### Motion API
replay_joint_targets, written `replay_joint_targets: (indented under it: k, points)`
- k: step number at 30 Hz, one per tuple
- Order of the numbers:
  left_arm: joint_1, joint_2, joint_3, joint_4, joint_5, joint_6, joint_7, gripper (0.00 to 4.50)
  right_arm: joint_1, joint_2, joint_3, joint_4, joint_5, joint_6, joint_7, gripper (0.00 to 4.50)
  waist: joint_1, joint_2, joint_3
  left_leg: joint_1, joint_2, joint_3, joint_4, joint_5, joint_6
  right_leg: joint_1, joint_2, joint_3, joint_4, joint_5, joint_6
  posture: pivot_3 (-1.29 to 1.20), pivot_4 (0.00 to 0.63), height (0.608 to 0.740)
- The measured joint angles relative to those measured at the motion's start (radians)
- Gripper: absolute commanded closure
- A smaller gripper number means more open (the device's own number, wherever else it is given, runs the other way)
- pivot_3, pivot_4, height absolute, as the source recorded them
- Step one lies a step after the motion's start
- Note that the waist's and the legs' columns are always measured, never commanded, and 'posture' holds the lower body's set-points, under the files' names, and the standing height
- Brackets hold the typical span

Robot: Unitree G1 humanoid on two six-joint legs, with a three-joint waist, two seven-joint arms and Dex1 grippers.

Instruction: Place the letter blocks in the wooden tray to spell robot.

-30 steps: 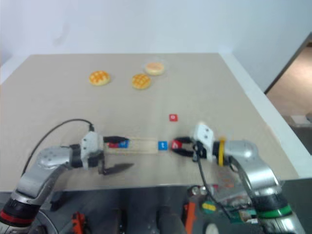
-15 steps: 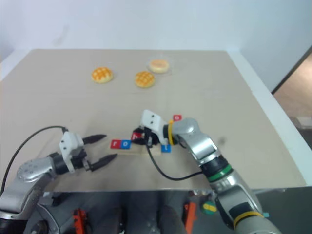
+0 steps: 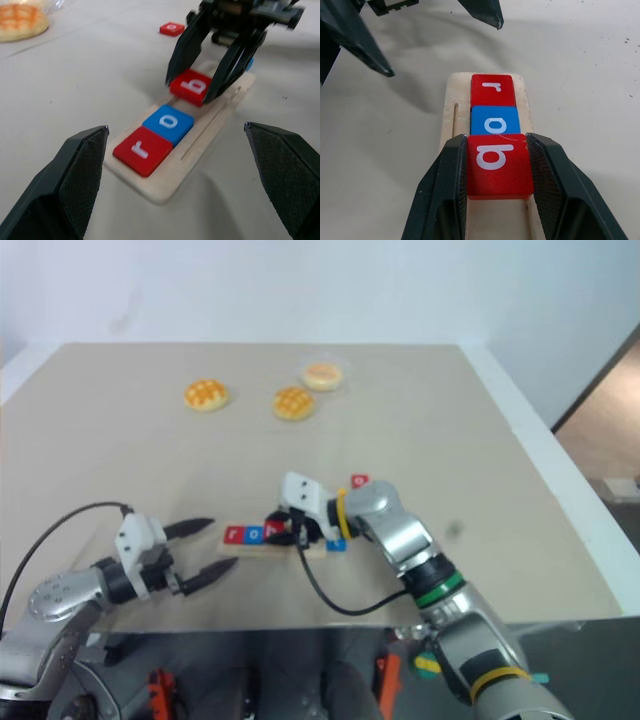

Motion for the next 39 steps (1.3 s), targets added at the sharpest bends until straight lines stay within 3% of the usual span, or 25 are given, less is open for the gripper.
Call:
replay_joint_targets:
  k: [19, 20, 26, 27, 32, 39]
  points:
    - [0.021, 0.008, -0.001, -0.009, 0.002, 0.003, 0.011, 0.0, 0.0, 0.031, -0.002, 0.092, -0.057, -0.073, 0.031, 3.31, 0.0, 0.0, 0.0, 0.0, 0.0, 0.0, 0.0, 0.0, 0.0, 0.0, 0.0, 0.0, 0.0, 0.0, -0.001, 0.0, 0.15, 0.74]
    - [0.021, 0.011, -0.001, -0.009, 0.003, 0.003, 0.011, 0.0, -0.001, 0.034, -0.002, 0.093, -0.057, -0.071, 0.031, 2.24, 0.0, 0.0, 0.0, 0.0, 0.0, 0.0, 0.0, 0.0, 0.0, 0.0, 0.0, 0.0, 0.0, 0.0, 0.0, 0.0, 0.15, 0.74]
    - [0.024, 0.021, -0.005, -0.009, 0.004, 0.003, 0.011, 0.0, -0.008, 0.043, -0.003, 0.105, -0.058, -0.069, 0.023, 0.23, 0.0, 0.0, 0.0, 0.0, 0.0, 0.0, 0.0, 0.0, 0.0, 0.0, 0.0, 0.0, 0.0, 0.0, -0.001, 0.0, 0.15, 0.74]
    - [0.024, 0.023, -0.007, -0.009, 0.004, 0.003, 0.011, 0.0, -0.008, 0.045, -0.004, 0.107, -0.058, -0.069, 0.022, 0.06, 0.0, 0.0, 0.0, 0.0, 0.0, 0.0, 0.0, 0.0, 0.0, 0.0, 0.0, 0.0, 0.0, 0.0, -0.001, 0.0, 0.15, 0.74]
    - [0.026, 0.026, -0.01, -0.009, 0.004, 0.003, 0.012, 0.0, -0.015, 0.062, -0.041, 0.11, -0.039, -0.035, -0.007, 0.06, 0.0, 0.0, 0.0, 0.0, 0.0, 0.0, 0.0, 0.0, 0.0, 0.0, 0.0, 0.0, 0.0, 0.001, -0.001, 0.0, 0.15, 0.74]
    - [0.005, 0.044, -0.025, -0.029, -0.004, 0.008, -0.026, 0.0, -0.085, 0.04, -0.247, 0.084, 0.061, 0.079, -0.121, 0.06, 0.002, 0.0, 0.0, 0.0, -0.001, -0.001, 0.001, 0.0, -0.001, 0.001, 0.0, 0.0, 0.001, 0.001, -0.001, 0.0, 0.15, 0.74]
